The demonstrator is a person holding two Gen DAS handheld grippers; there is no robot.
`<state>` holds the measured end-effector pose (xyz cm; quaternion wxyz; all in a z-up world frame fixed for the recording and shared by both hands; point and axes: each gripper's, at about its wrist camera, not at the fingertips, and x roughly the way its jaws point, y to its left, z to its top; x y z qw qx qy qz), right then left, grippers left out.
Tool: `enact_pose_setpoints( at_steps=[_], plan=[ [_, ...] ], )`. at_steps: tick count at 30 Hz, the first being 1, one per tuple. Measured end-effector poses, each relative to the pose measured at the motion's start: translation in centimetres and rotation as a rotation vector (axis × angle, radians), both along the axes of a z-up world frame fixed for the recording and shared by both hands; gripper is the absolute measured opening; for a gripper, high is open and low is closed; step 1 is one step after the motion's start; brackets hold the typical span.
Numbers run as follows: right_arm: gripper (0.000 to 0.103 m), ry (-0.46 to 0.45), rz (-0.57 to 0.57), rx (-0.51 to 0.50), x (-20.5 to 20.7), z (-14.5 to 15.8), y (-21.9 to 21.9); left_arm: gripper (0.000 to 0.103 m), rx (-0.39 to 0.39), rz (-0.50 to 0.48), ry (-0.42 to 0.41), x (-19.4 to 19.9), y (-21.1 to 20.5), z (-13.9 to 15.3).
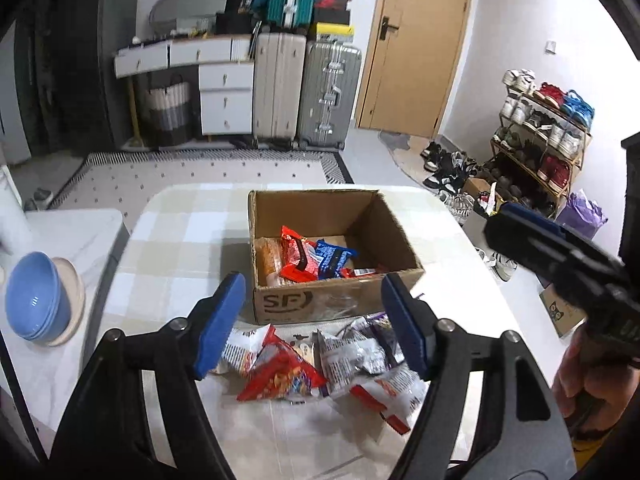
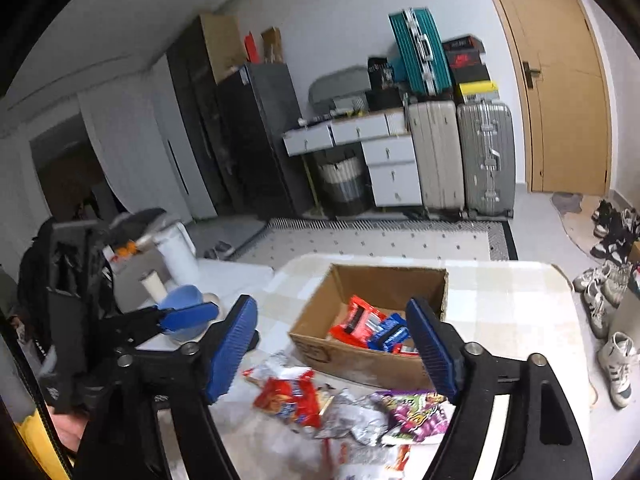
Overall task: Organize snacks
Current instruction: 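Withdraw both grippers from the box back toward the remaining snacks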
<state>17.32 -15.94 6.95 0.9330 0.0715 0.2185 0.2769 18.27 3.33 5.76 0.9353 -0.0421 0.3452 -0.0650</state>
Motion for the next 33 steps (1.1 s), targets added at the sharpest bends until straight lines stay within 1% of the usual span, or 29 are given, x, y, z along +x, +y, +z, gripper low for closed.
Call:
enact_pose_setpoints(
  at_steps=[2, 3, 4, 8, 9, 11, 13, 16, 19, 24, 26, 27, 28, 30, 33],
  plan=[
    [0.087, -0.039, -0.004, 0.012, -2.3, 1.1, -0.4, 0.074, 0.015, -0.009, -0.03, -2.0, -0.5, 0.9],
    [0.087, -0.054, -0.001, 0.017, -3.3, 1.5, -0.5, 0.078, 0.022, -0.01, -0.048, -3.1, -0.8, 1.4],
    [0.087, -0.065, 0.002, 0.023, -4.2, 2.0, -0.6, 0.08, 0.027, -0.007, -0.064, -4.0, -1.0, 1.8],
    [0.092, -0.112, 0.0, 0.03, -8.2, 3.2, -1.3, 0.08, 0.04, -0.006, -0.126, -8.3, -1.6, 3.4],
    [0.095, -0.123, 0.0, 0.034, -9.2, 3.4, -1.5, 0.081, 0.045, -0.004, -0.137, -9.3, -1.8, 3.8],
    [0.097, -0.144, -0.01, 0.042, -10.8, 3.5, -1.7, 0.083, 0.047, 0.001, -0.164, -11.3, -2.0, 4.3],
    [0.1, -0.16, -0.017, 0.037, -12.1, 3.2, -1.7, 0.087, 0.047, 0.0, -0.183, -12.9, -2.2, 4.7],
    [0.1, -0.182, -0.012, 0.021, -13.4, 2.5, -1.5, 0.088, 0.053, 0.0, -0.209, -15.1, -2.4, 4.9],
    [0.101, -0.158, -0.026, 0.029, -14.2, 1.2, -1.6, 0.088, 0.037, -0.014, -0.197, -16.6, -2.1, 4.4],
    [0.102, -0.128, -0.066, 0.019, -15.2, -2.0, -1.5, 0.089, 0.022, 0.012, -0.201, -18.9, -1.0, 2.9],
    [0.102, -0.121, -0.073, 0.007, -15.5, -3.6, -1.4, 0.093, -0.011, 0.018, -0.191, -19.8, -0.3, 2.0],
    [0.102, -0.121, -0.071, -0.004, -15.7, -4.1, -1.2, 0.1, -0.027, 0.022, -0.188, -19.6, 0.1, 1.5],
    [0.102, -0.124, -0.071, -0.018, -16.0, -4.7, -1.0, 0.102, -0.042, 0.031, -0.191, -19.9, 0.5, 1.0],
    [0.102, -0.131, -0.082, -0.039, -16.5, -5.9, -0.8, 0.102, -0.06, 0.048, -0.203, -20.5, 1.0, 0.1],
    [0.102, -0.112, -0.078, -0.023, -16.7, -7.9, -0.9, 0.102, -0.049, 0.064, -0.208, -20.5, 1.5, -1.7]
  ],
)
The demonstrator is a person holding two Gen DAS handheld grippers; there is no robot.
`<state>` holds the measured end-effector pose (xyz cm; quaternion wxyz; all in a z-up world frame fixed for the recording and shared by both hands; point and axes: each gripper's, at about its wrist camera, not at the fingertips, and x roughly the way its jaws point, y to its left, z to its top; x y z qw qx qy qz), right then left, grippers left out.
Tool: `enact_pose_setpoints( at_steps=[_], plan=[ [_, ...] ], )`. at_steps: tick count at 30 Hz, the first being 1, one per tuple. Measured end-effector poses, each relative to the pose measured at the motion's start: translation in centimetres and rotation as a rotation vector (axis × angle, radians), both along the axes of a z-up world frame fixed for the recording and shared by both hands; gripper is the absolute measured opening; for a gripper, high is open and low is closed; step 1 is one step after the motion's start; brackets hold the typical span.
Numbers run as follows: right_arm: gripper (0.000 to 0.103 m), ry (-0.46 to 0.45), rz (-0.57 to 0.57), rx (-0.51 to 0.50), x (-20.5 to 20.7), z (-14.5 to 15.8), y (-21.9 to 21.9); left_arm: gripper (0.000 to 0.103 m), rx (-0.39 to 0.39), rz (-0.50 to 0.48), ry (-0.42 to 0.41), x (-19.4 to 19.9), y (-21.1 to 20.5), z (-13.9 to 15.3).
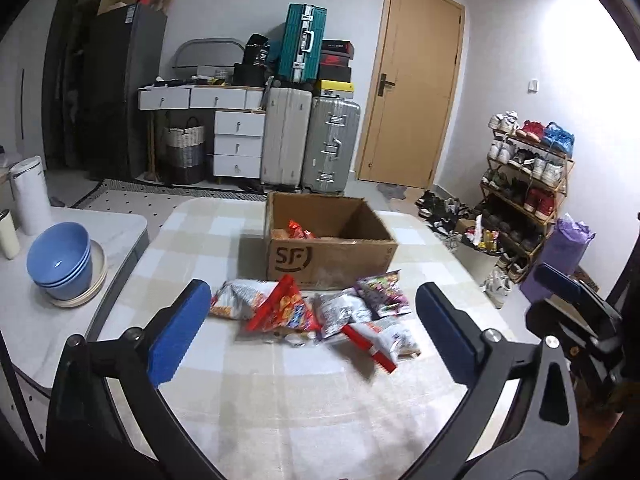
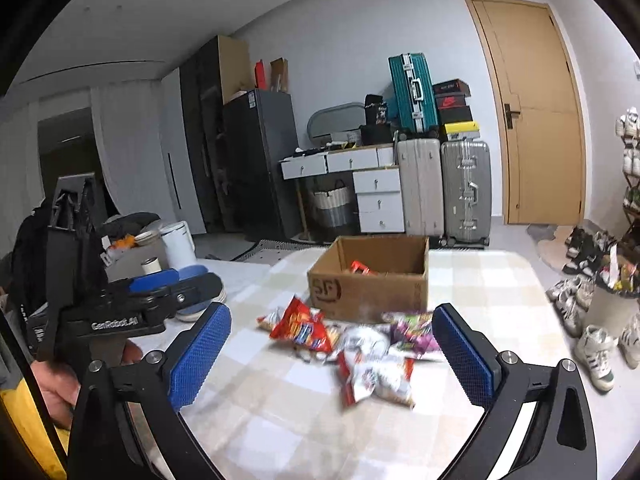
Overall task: Organize snacks
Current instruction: 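Withdraw both grippers from the box back toward the remaining snacks, then grasp the red snack bag with the left gripper while the right gripper grasps the white chip bag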
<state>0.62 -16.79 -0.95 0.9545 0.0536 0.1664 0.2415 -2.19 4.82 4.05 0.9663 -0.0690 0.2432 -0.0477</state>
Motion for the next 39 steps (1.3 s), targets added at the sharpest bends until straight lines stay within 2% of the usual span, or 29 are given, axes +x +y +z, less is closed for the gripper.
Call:
enact_pose_setpoints(
  at_steps=[7, 14, 27, 39],
  plan=[
    [0.102, 0.082, -0.027, 0.042, 0.6, -4.2, -0.9, 0.102, 0.019, 0.011, 0.08, 1.0, 0.1, -5.6],
    [0.102, 0.122, -0.032, 0.059, 1.5, -5.6, -1.0, 0.102, 0.015, 0.016, 0.158, 2.2, 0.0, -9.7],
    [0.102, 0.204, -0.024, 0.06, 3.2, -8.3, -0.7, 0.102, 0.054, 0.024, 0.202, 4.1, -0.8, -11.3],
    [0.102, 0.388, -0.057, 0.012, 10.4, -11.9, -0.4, 0.102, 0.029, 0.052, 0.285, 9.0, 0.8, -14.1]
  ],
)
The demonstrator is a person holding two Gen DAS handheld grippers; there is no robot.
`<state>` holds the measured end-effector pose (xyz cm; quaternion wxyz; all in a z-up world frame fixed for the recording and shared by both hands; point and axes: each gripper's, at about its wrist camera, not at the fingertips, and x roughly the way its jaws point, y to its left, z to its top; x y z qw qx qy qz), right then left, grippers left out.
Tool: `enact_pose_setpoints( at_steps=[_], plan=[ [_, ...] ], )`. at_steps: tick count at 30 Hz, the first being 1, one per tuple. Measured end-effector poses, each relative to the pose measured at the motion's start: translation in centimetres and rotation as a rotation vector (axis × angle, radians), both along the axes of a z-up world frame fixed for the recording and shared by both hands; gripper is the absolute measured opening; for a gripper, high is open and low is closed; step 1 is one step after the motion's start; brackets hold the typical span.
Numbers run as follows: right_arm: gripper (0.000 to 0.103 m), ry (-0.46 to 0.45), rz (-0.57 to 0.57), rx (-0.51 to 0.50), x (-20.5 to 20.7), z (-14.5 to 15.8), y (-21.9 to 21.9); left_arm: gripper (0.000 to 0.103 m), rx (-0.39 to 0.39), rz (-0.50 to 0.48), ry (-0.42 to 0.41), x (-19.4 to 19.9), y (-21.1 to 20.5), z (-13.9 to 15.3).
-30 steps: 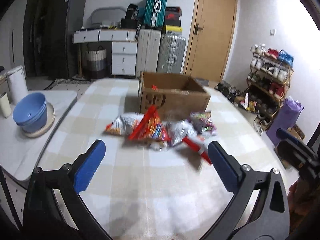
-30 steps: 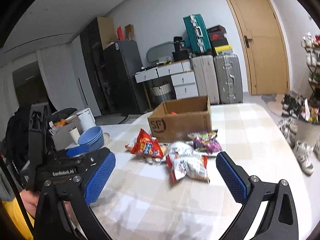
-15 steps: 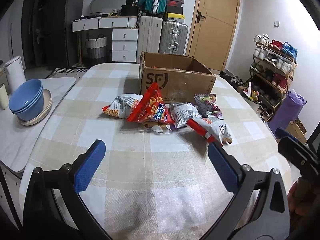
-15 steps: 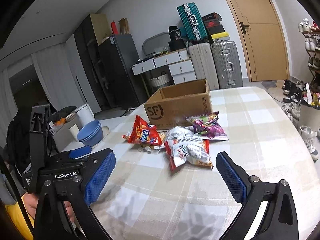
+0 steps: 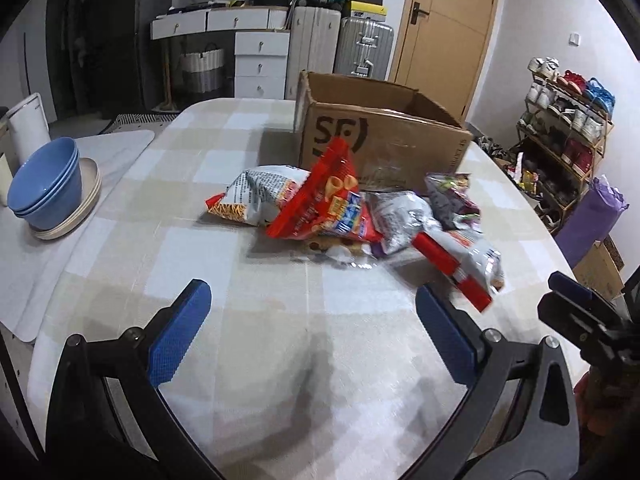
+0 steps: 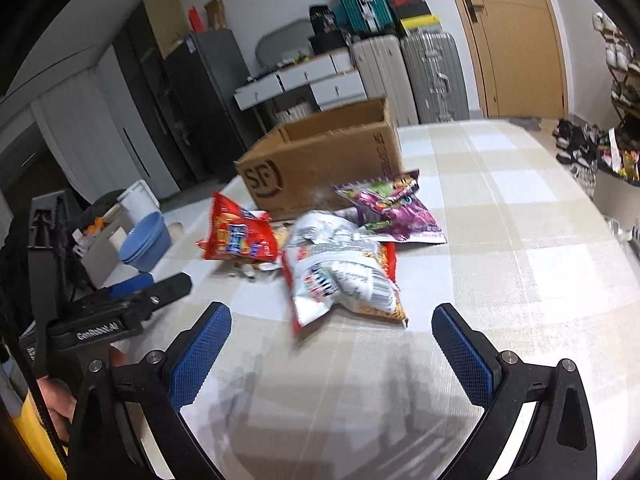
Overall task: Organize snacks
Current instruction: 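Grasp the red snack bag with the left gripper while the right gripper grasps the white chip bag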
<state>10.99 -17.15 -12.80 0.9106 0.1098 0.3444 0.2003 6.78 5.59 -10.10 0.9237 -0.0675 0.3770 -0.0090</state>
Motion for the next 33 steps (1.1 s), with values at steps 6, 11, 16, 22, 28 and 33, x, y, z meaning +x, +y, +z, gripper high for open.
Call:
enact_pose_setpoints(
  at_steps=[6, 11, 16, 22, 28, 33],
  plan=[
    [0.102, 0.086, 0.005, 0.028, 4.2, -1.4, 0.1, 0.102, 0.004, 0.004, 0.005, 4.2, 0.5, -0.1],
    [0.102, 0.13, 0.028, 0.016, 6.6, -2.2, 1.2, 0.102, 0.017, 0.003, 0.007, 7.7, 0.7, 0.0],
    [0.102, 0.167, 0.053, 0.002, 8.2, -3.1, 2.2, 0.102, 0.007, -0.005, 0.022, 10.3, 0.9, -0.2],
    [0.083, 0.134, 0.065, -0.053, 8.1, -3.5, 3.3, 0.102, -0.002, -0.007, 0.044, 11.4, 1.1, -1.3],
    [0.073, 0.131, 0.064, 0.008, 7.9, -3.7, 2.3, 0.102, -0.009, -0.005, 0.062, 11.8, 1.3, -2.5],
    [0.073, 0.129, 0.064, 0.107, 7.9, -3.9, 0.9, 0.102, -0.012, 0.004, 0.067, 11.9, 1.5, -2.9]
  ],
)
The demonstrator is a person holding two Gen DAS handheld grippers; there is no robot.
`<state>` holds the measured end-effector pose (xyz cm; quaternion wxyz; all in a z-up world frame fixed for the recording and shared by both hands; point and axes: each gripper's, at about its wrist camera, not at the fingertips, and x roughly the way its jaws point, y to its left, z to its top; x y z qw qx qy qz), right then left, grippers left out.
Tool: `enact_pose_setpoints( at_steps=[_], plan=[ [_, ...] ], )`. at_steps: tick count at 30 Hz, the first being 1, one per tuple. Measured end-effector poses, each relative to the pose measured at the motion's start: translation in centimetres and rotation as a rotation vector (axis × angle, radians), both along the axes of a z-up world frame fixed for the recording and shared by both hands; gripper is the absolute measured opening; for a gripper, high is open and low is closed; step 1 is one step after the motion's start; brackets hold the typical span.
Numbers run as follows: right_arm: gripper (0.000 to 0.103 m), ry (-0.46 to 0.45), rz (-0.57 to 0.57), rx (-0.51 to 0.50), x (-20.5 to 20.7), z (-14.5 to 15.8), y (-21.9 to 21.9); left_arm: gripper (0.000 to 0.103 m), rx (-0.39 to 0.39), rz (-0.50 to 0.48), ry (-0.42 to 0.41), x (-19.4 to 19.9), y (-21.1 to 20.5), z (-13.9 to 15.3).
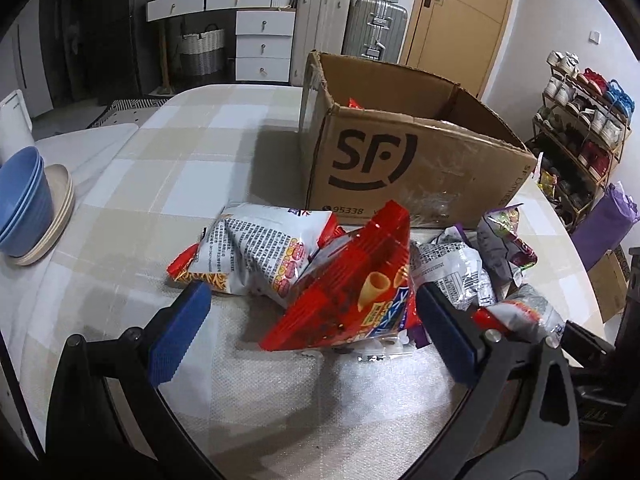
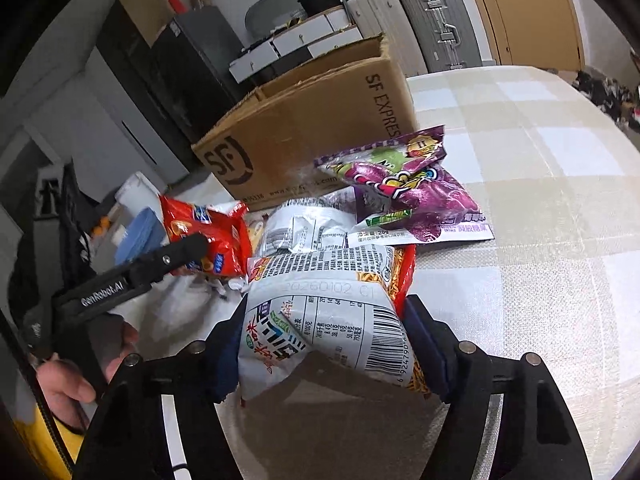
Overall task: Organize snacks
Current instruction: 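Grasp the red snack bag with the left gripper while the right gripper grasps the white chip bag, then lift the red bag and white chip bag and carry both over the SF box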
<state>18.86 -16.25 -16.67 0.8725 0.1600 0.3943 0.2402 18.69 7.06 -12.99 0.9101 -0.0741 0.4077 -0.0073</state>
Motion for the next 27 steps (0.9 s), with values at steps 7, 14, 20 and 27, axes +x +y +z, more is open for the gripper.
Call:
enact_pose_setpoints(
  at_steps=[7, 14, 20, 27],
  plan=[
    [0.073, -0.009, -0.007, 0.057, -0.1, 0.1, -0.8, 0.082, 0.012, -0.012, -0.003, -0.1, -0.1, -0.2],
    [0.073, -0.011, -0.009, 0.084, -0.2, 0.2, -1.1, 0.045, -0.02, -0.066, -0.013, -1.4, -0.7, 0.1],
    [0.073, -0.035, -0.026, 0.111, -0.7, 0.4, -1.8, 0.039, -0.125, -0.051, 0.001, -2.8, 0.8, 0.2],
    [0.073, -0.132, -0.049, 0.07, -2.3, 1.8, -1.6, 0.038, -0.149, -0.048, -0.019, -4.9, 1.3, 1.1]
  ],
)
